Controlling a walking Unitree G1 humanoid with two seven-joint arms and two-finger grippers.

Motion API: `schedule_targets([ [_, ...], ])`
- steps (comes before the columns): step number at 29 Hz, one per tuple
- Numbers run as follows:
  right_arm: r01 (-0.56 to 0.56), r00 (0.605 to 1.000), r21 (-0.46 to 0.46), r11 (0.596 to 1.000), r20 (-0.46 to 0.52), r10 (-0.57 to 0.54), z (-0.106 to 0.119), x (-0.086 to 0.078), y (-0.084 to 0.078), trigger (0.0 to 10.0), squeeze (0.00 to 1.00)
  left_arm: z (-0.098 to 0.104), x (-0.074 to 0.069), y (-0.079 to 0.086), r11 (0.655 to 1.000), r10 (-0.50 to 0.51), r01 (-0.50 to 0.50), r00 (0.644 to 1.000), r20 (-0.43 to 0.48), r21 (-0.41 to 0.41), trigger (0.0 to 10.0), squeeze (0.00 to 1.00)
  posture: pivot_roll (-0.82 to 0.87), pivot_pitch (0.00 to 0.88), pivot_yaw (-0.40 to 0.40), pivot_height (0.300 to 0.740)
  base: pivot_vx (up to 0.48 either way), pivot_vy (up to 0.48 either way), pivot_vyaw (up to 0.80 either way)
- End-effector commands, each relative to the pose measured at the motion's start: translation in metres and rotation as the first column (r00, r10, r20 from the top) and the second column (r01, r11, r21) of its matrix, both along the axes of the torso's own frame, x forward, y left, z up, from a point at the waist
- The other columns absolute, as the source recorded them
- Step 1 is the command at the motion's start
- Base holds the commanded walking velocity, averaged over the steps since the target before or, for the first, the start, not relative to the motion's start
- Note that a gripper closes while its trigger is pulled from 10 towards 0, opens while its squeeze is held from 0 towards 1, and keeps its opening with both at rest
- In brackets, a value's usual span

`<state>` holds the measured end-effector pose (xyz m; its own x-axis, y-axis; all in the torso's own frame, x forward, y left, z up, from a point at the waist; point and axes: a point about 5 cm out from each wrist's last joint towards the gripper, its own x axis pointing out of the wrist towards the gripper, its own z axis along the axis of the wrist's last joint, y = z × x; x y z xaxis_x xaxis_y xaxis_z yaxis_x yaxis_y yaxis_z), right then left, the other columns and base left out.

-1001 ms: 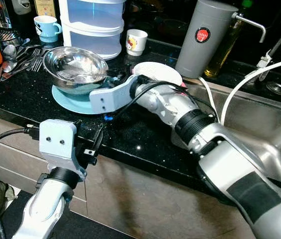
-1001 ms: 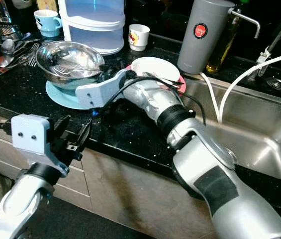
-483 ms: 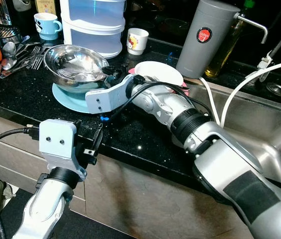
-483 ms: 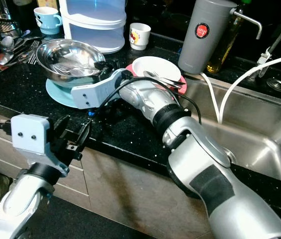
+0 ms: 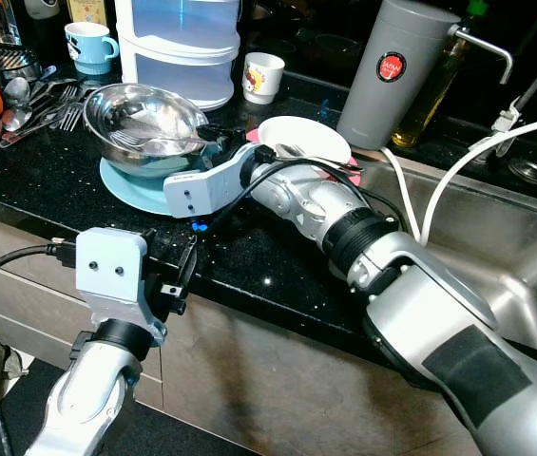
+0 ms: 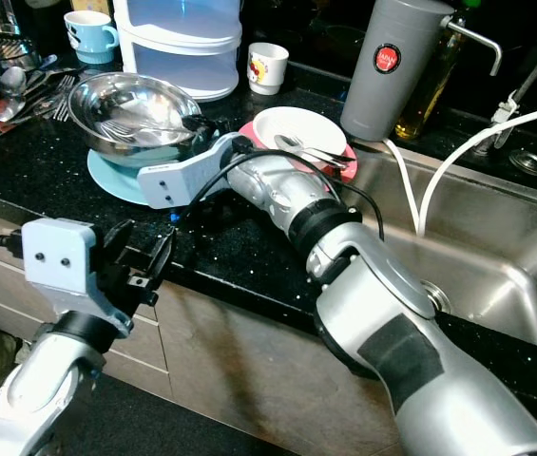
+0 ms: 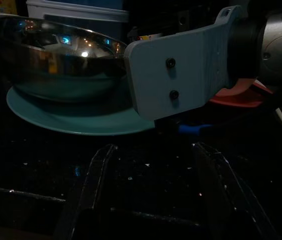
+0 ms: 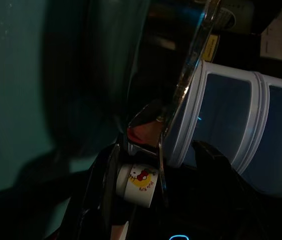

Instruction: Kitchen organization

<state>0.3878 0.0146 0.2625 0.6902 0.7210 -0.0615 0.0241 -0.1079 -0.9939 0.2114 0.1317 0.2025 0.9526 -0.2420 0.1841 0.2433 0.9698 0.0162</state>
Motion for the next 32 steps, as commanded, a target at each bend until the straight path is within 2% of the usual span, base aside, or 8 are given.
schedule_targets([
  [1,0.027,1.000,-0.020,0.999,0.009,-0.027,0.0022,0.0027,-0.0025,10.0,0.00,-0.0002,-0.0015,-0.0013,1.000,0.006,-0.006,1.000,-0.002,-0.014,10.0,0.00,0.15,0.040,-0.186,0.740,0.000,0.000,0.00],
  [14,0.071,0.997,0.020,0.997,0.009,-0.072,0.0074,0.0055,-0.0020,10.0,0.00,0.0010,-0.0038,-0.0015,1.000,0.017,-0.017,1.000,-0.001,-0.021,10.0,0.00,0.15,0.051,-0.193,0.740,0.000,0.000,0.00],
  [15,0.076,0.997,0.020,0.997,0.006,-0.076,0.0068,0.0058,-0.0023,2.5,0.00,0.0016,-0.0048,-0.0012,0.999,0.024,-0.024,1.000,0.000,-0.023,10.0,0.00,0.15,0.055,-0.198,0.740,0.000,0.000,0.00],
  [16,0.077,0.997,0.020,0.997,0.005,-0.077,0.0065,0.0059,-0.0024,1.6,0.00,0.0017,-0.0053,-0.0007,0.999,0.029,-0.029,1.000,0.000,-0.023,10.0,0.00,0.15,0.056,-0.199,0.740,0.000,0.000,0.00],
  [18,0.078,0.997,0.020,0.997,0.004,-0.078,0.0063,0.0059,-0.0024,1.6,0.00,0.0018,-0.0059,0.0001,0.999,0.035,-0.035,0.999,-0.001,-0.024,10.0,0.00,0.16,0.056,-0.200,0.740,0.000,0.000,0.00],
  [19,0.078,0.997,0.020,0.997,0.002,-0.078,0.0061,0.0059,-0.0023,0.0,0.00,0.0017,-0.0063,0.0008,0.999,0.039,-0.039,0.999,-0.001,-0.023,10.0,0.00,0.16,0.057,-0.201,0.740,0.000,0.000,0.00],
  [32,0.039,0.999,0.062,0.997,0.003,-0.040,0.0117,0.0020,0.0059,0.0,0.00,0.0013,-0.0095,0.0034,0.998,0.063,-0.063,0.998,-0.006,-0.023,10.0,0.00,0.16,0.063,-0.210,0.740,0.000,0.000,0.00],
])
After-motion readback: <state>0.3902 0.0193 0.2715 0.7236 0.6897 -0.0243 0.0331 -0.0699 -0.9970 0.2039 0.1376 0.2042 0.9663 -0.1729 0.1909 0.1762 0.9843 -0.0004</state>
